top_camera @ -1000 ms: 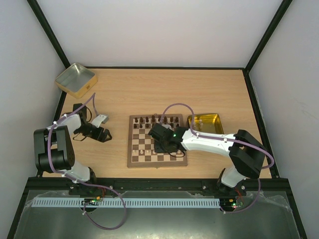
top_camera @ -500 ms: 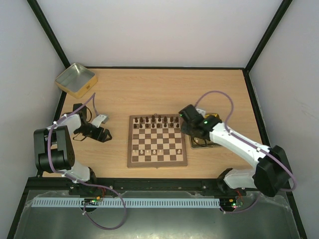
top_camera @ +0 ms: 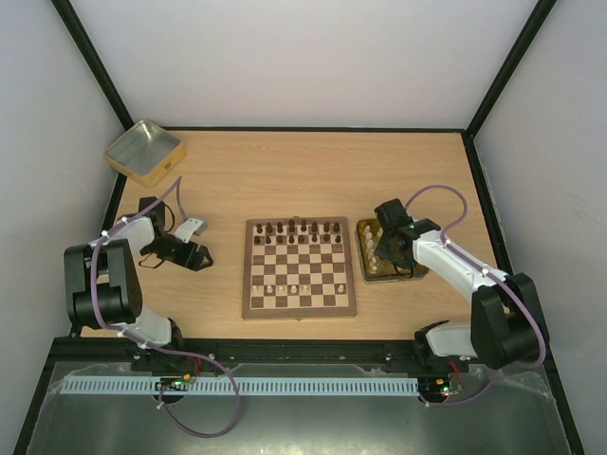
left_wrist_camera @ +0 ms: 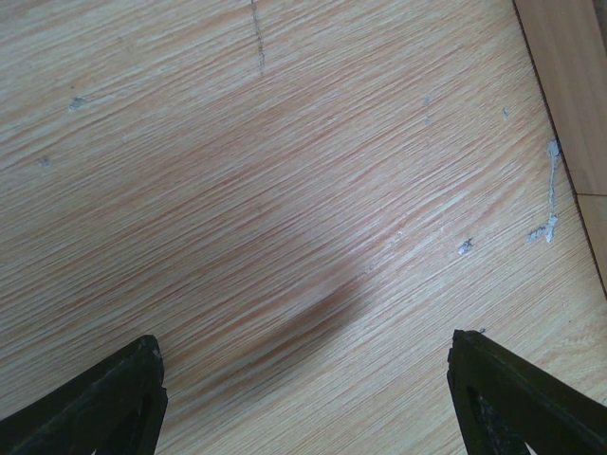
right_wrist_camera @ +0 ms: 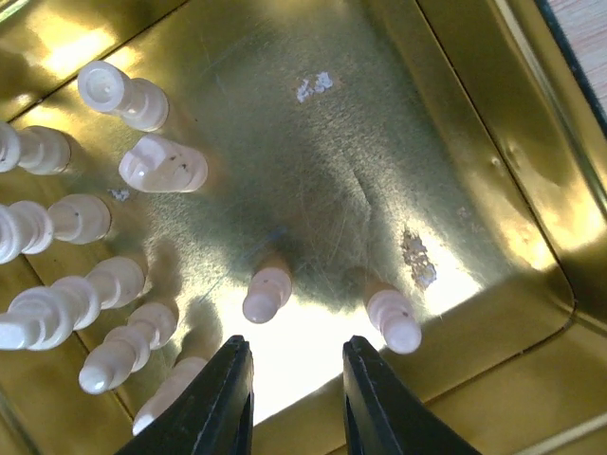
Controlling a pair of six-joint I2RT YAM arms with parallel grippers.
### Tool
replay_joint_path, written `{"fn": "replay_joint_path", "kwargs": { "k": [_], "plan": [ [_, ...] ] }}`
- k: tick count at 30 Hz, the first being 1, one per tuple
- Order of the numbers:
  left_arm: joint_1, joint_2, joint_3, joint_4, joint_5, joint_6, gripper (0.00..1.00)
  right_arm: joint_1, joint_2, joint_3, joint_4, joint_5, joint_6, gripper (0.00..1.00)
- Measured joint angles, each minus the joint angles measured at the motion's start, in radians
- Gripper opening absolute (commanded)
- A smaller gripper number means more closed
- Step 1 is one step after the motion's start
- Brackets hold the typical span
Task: Set up the chess pieces on the board
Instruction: Pick up the chess piece from the storage box.
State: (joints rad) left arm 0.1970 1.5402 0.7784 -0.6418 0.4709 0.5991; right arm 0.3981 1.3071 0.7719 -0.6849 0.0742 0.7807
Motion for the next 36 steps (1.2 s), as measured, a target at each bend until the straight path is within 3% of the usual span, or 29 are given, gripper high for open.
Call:
{"fn": "replay_joint_path", "kwargs": {
  "k": [30, 36],
  "plan": [
    [0.001, 0.004, 0.0, 0.003, 0.008, 0.001, 0.82, -0.047, 0.139, 0.002, 0.124, -0.039, -0.06, 0.25],
    [0.001, 0.004, 0.0, 0.003, 0.008, 0.001, 0.82, -0.048, 0.146, 0.002, 0.136, -0.038, -0.063, 0.16]
  ]
}}
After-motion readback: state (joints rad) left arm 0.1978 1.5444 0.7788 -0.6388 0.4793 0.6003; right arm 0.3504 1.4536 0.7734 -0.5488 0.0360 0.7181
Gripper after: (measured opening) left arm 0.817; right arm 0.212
